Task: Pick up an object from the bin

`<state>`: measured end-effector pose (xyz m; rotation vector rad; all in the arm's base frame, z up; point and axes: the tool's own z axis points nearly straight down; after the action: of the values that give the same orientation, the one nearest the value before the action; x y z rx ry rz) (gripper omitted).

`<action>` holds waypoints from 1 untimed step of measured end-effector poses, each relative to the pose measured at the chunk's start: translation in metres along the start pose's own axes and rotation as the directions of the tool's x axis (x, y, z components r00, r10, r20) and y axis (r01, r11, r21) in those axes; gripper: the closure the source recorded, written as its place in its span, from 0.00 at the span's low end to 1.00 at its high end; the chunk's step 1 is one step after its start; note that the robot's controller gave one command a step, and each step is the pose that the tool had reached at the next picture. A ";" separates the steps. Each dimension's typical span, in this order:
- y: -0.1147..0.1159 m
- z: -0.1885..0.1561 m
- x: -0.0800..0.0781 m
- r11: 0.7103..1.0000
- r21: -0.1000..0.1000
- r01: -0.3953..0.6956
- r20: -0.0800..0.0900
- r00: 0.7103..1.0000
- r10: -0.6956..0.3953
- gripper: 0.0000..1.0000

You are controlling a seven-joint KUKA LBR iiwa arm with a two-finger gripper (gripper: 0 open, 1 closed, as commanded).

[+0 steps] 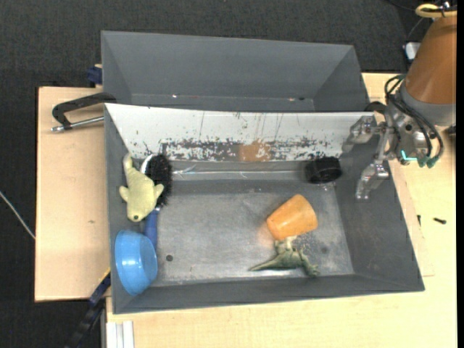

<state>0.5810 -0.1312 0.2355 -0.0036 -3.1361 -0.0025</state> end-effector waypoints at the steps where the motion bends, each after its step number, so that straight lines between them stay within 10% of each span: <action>1: 0.075 0.159 0.028 0.978 0.005 0.207 0.014 0.978 -0.207 0.00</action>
Offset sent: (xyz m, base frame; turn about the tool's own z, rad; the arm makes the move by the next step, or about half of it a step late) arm -0.0317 0.0743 -0.1605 -0.2085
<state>0.5523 -0.0560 0.0768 0.3239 -3.1342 0.0016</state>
